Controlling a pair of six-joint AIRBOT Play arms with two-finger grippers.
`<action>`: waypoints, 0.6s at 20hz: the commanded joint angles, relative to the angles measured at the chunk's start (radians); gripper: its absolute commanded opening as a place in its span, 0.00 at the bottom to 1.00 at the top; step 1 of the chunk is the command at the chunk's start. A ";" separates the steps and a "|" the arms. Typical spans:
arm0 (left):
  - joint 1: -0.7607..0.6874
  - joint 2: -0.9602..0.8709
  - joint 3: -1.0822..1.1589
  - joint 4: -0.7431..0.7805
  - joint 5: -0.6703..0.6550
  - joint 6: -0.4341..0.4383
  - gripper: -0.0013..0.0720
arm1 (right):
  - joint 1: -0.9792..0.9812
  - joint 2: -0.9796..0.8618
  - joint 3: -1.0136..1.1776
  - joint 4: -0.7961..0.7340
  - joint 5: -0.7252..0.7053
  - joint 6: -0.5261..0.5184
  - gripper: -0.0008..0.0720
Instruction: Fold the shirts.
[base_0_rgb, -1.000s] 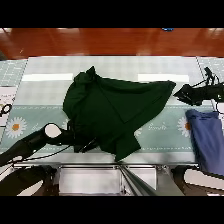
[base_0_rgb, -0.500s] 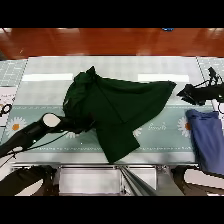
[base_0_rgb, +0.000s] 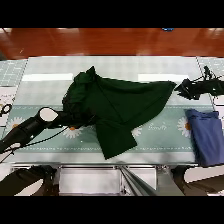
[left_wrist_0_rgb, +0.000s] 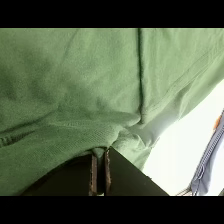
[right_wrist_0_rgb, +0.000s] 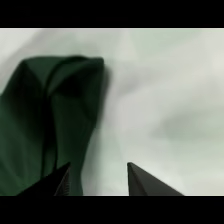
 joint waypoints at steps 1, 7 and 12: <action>0.000 -0.001 0.002 -0.001 -0.001 0.002 0.05 | 0.000 -0.072 0.041 0.097 0.015 -0.037 0.57; -0.002 -0.001 0.003 0.000 0.007 0.002 0.05 | 0.044 -0.102 0.041 0.108 -0.030 -0.048 0.49; 0.035 0.011 0.017 0.000 -0.002 0.008 0.05 | 0.068 -0.097 0.097 0.087 0.040 -0.056 0.04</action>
